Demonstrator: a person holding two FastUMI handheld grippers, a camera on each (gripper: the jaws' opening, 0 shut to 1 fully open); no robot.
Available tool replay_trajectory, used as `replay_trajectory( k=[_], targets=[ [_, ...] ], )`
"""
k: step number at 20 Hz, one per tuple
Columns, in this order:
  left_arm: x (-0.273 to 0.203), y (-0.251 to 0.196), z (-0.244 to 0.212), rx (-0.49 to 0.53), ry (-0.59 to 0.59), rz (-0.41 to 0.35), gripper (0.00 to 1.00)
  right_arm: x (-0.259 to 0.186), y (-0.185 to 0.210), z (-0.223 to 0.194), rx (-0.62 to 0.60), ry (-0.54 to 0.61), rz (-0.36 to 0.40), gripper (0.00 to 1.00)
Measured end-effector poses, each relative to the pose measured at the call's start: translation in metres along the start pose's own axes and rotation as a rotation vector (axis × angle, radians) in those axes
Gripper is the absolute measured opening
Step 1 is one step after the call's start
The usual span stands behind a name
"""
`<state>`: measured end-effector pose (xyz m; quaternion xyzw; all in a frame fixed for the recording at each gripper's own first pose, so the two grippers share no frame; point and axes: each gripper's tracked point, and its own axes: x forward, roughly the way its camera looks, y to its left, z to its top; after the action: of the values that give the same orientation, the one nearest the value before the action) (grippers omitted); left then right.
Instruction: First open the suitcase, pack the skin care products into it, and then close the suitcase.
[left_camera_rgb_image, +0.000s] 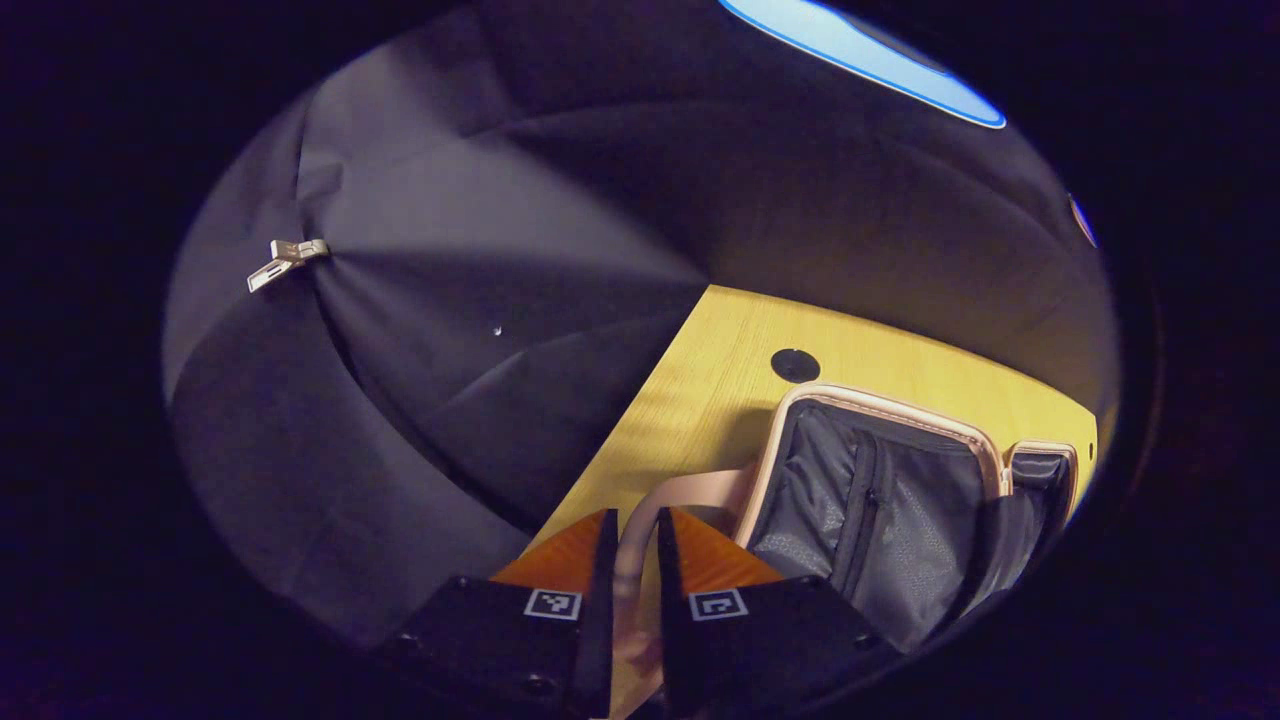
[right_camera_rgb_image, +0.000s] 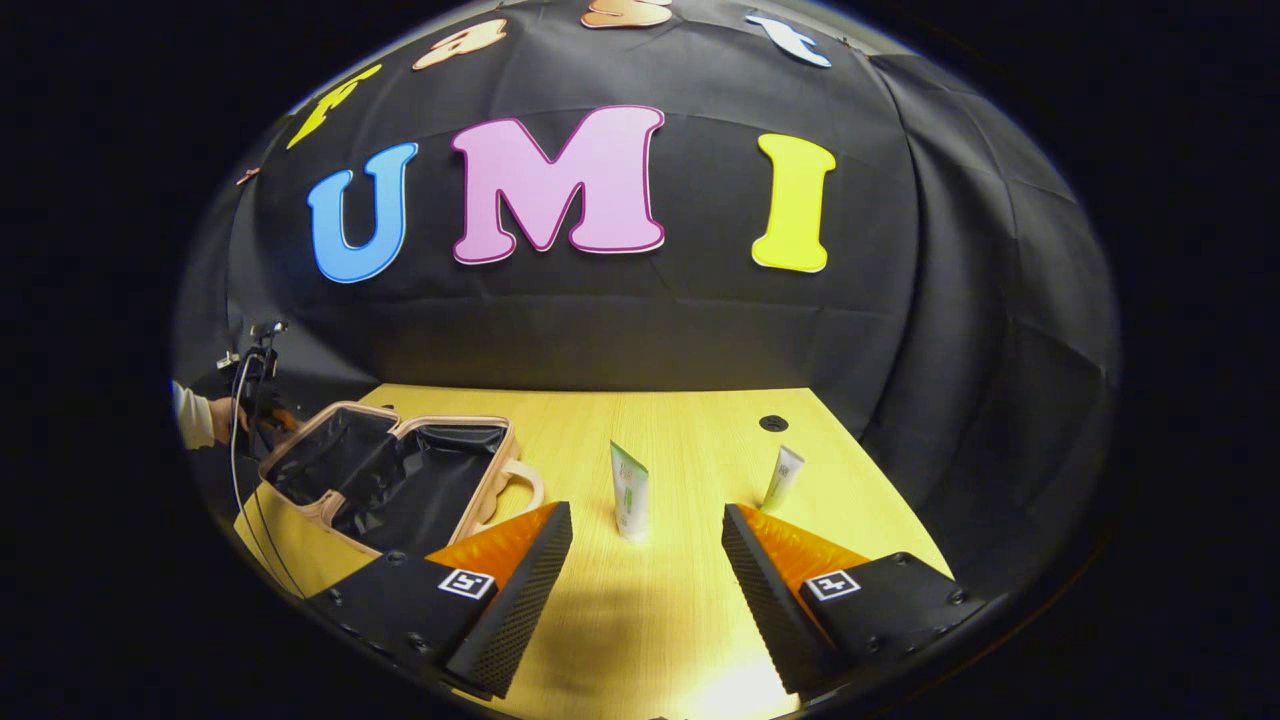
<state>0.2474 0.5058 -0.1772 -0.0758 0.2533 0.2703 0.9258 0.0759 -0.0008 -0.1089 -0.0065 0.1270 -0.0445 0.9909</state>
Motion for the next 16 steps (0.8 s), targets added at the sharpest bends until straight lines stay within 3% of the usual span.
replay_trajectory(
  k=[2,5,8,11,16],
  targets=[
    [-0.017,-0.005,0.027,0.034,-0.123,-0.019,0.34,0.000,-0.007,-0.001,0.002,0.001,-0.010,0.95],
    [-0.095,-0.038,0.077,0.088,-0.292,-0.079,0.96,0.000,-0.023,0.004,0.017,-0.012,-0.025,0.95],
    [-0.193,-0.081,0.105,0.123,-0.438,-0.143,0.95,0.001,-0.046,0.011,0.026,-0.021,-0.047,0.95],
    [-0.295,-0.129,0.120,0.118,-0.521,-0.303,0.95,0.002,-0.068,0.017,0.027,-0.028,-0.058,0.95],
    [-0.382,-0.235,0.093,0.185,-0.555,-0.511,0.97,0.010,-0.100,0.022,0.051,-0.034,-0.048,0.95]
  ],
)
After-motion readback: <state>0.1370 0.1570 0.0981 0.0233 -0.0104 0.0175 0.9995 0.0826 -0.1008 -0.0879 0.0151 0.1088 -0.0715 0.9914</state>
